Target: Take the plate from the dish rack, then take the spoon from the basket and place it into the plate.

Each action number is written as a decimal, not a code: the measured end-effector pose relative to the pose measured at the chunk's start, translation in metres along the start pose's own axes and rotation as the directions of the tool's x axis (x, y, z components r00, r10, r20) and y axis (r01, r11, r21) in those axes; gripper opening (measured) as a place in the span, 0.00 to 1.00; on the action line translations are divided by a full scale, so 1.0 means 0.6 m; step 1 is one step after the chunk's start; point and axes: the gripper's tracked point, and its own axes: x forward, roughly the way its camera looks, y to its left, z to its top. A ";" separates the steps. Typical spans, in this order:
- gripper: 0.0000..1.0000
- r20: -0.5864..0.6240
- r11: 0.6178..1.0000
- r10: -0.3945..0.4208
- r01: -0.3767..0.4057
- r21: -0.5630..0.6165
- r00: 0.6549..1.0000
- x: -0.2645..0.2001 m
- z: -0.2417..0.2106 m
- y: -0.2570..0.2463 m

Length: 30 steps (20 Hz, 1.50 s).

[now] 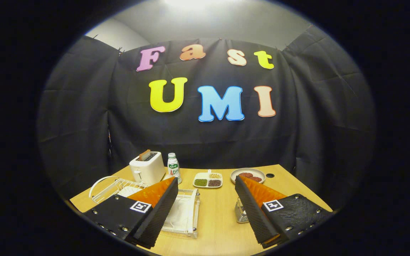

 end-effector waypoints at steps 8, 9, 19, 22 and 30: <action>0.98 -0.135 0.999 -0.031 0.032 0.001 0.990 0.078 -0.058 0.120; 0.98 -0.156 0.999 -0.046 0.045 -0.012 0.987 0.092 -0.068 0.126; 0.70 -0.335 0.993 -0.120 0.111 -0.044 0.935 0.181 -0.157 0.148; 0.31 -0.365 0.983 -0.182 0.167 -0.072 0.913 0.180 -0.162 0.133; 0.15 -0.387 0.942 -0.336 0.302 -0.146 0.859 0.182 -0.140 0.136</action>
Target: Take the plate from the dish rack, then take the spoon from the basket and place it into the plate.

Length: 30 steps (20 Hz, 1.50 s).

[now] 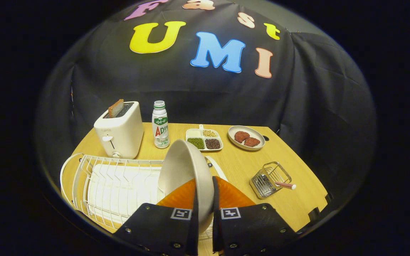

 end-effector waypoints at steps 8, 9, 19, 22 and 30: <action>0.15 0.060 0.990 -0.112 0.117 -0.082 0.992 -0.031 0.045 0.000; 0.15 0.062 0.988 -0.119 0.125 -0.095 0.991 -0.034 0.046 0.001; 0.15 0.154 0.985 -0.147 0.160 -0.072 0.977 -0.110 0.090 -0.037; 0.15 0.175 0.983 -0.148 0.164 -0.079 0.973 -0.148 0.083 -0.051; 0.15 0.183 0.984 -0.119 0.141 -0.108 0.976 -0.240 0.016 -0.074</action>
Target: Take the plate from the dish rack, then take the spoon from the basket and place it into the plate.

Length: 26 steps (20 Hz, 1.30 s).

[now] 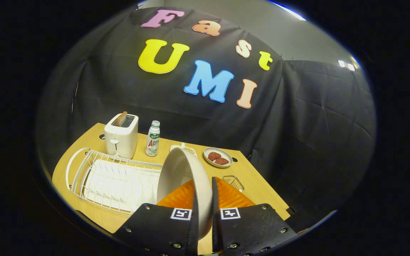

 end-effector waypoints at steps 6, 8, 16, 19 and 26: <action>0.15 -0.033 0.999 0.039 -0.039 0.005 0.999 -0.052 -0.068 -0.005; 0.15 -0.043 0.999 0.048 -0.048 0.001 0.998 -0.064 -0.089 -0.008; 0.15 -0.116 0.994 0.092 -0.084 0.076 0.989 -0.093 -0.176 -0.012; 0.15 -0.166 0.989 0.106 -0.087 0.119 0.980 -0.096 -0.216 -0.011; 0.15 -0.261 0.975 0.138 -0.085 0.204 0.955 -0.089 -0.289 -0.009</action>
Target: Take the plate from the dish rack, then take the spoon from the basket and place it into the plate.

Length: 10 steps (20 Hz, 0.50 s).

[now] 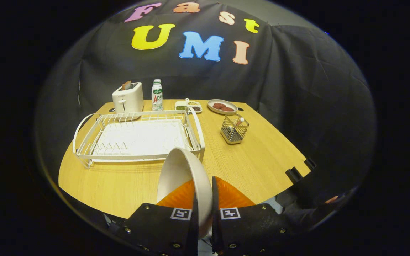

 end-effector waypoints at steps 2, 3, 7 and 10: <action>0.15 -0.017 0.998 0.040 -0.039 0.053 0.999 0.009 -0.008 0.008; 0.15 -0.026 0.995 0.056 -0.054 0.089 0.998 0.012 -0.012 0.010; 0.15 -0.066 0.973 0.089 -0.072 0.220 0.994 0.029 -0.024 0.009; 0.15 -0.093 0.946 0.131 -0.097 0.309 0.987 0.049 -0.039 0.014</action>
